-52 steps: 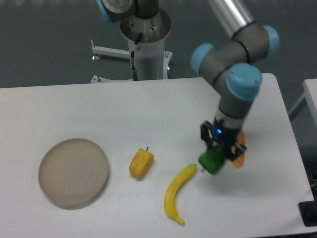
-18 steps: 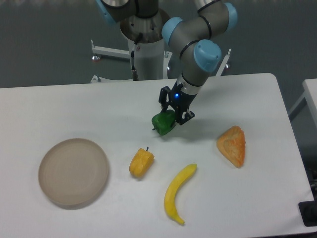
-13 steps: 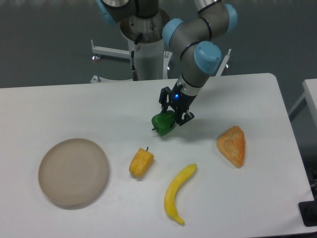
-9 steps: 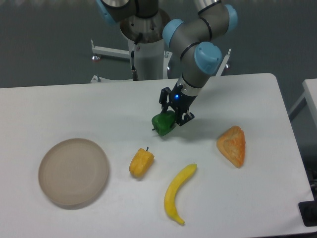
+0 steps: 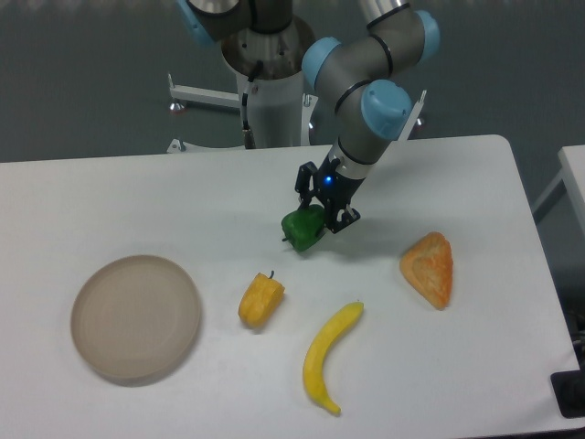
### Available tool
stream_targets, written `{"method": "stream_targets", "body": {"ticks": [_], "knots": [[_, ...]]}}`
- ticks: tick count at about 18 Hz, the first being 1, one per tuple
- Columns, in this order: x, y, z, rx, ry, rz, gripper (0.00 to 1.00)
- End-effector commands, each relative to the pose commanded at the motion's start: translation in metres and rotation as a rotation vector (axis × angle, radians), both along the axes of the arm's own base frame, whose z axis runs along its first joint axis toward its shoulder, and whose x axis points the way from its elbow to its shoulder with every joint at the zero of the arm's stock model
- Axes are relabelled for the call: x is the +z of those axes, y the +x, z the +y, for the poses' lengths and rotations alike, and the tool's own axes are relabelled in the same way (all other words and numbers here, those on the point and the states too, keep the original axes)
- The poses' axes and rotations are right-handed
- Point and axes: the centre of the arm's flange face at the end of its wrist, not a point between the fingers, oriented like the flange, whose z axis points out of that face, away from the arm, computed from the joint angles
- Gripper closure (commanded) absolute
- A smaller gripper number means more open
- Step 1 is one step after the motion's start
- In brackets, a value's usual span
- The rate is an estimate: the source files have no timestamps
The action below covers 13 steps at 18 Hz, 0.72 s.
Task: Place the green pepper on the table
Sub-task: 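Lower the green pepper onto the table beside the yellow pepper, then open the gripper and release the green pepper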
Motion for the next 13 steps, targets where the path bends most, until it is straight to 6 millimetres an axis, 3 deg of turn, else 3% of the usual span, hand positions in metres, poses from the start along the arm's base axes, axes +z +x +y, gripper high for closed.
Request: {"method": "stream_targets", "body": {"ticks": [3, 7, 13], "knots": [[0.001, -0.001, 0.0, 0.003, 0.001, 0.001, 0.29], [0.009, -0.007, 0.002, 0.009, 0.007, 0.016, 0.04], [0.044, -0.039, 0.011, 0.024, 0.025, 0.101, 0.0]]}}
